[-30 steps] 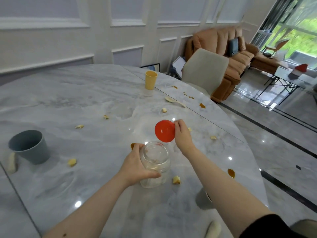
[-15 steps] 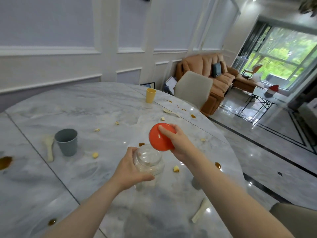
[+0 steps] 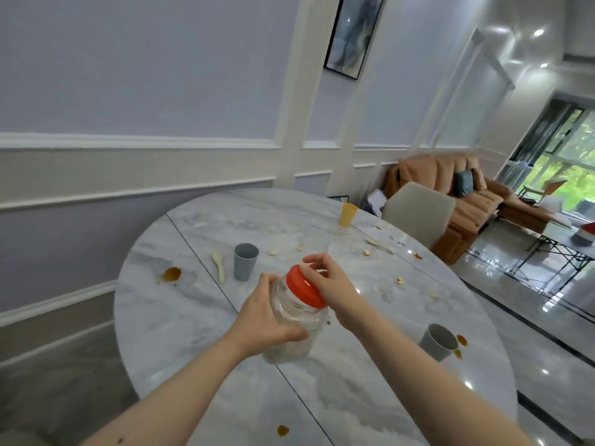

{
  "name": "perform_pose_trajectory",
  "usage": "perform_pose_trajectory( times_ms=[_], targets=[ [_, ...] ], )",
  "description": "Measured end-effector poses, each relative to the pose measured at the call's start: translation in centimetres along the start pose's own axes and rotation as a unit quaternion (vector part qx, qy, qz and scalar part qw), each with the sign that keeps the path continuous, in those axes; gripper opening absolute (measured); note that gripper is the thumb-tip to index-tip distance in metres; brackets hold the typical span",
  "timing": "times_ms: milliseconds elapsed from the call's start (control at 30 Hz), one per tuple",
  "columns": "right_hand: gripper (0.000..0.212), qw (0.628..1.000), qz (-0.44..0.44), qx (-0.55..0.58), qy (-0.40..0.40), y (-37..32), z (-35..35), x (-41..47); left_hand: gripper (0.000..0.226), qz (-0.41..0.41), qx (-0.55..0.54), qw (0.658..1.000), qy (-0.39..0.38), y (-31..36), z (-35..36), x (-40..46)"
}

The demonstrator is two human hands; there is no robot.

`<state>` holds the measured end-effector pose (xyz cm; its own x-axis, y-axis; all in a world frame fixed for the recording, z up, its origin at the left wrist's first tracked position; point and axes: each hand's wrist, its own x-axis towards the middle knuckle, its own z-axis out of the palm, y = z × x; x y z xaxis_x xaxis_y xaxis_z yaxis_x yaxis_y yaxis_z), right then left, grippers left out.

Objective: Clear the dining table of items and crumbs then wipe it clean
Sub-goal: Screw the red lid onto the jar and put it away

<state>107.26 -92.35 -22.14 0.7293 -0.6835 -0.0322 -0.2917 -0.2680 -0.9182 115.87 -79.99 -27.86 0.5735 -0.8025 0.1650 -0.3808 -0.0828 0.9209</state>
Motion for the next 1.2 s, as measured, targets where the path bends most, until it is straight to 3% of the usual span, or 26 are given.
perform_pose_trajectory(
  times_ms=[100, 167, 367, 733, 967, 1133, 1200],
  targets=[
    [0.017, 0.991, -0.093, -0.094, -0.038, -2.7, 2.6, -1.4, 0.084, -0.003, -0.011, 0.999, 0.032, 0.2, -2.7, -2.4],
    [0.024, 0.983, -0.109, -0.122, -0.077, -4.3, 3.6, -2.1, 0.084, -0.006, -0.013, 0.999, 0.049, 0.4, -4.1, -3.3],
    [0.064, 0.943, -0.133, -0.197, -0.234, -8.7, 6.0, -3.6, 0.083, 0.0, 0.013, 0.995, 0.097, 0.8, -9.7, -6.2],
    [0.068, 0.901, -0.241, -0.246, -0.264, -12.4, 11.9, -4.1, 0.079, -0.009, 0.061, 0.987, 0.15, 0.0, -16.1, -9.7],
    [0.063, 0.909, -0.251, -0.23, -0.239, -13.2, 14.5, -5.0, 0.076, -0.023, 0.061, 0.98, 0.19, -0.5, -17.4, -11.0],
    [0.067, 0.931, -0.246, -0.215, -0.166, -12.7, 16.1, -5.7, 0.083, -0.04, 0.049, 0.977, 0.204, -1.1, -17.7, -11.1],
    [0.07, 0.929, -0.233, -0.223, -0.18, -12.9, 16.2, -5.7, 0.085, -0.047, 0.047, 0.976, 0.206, -1.1, -17.9, -11.1]
  ],
)
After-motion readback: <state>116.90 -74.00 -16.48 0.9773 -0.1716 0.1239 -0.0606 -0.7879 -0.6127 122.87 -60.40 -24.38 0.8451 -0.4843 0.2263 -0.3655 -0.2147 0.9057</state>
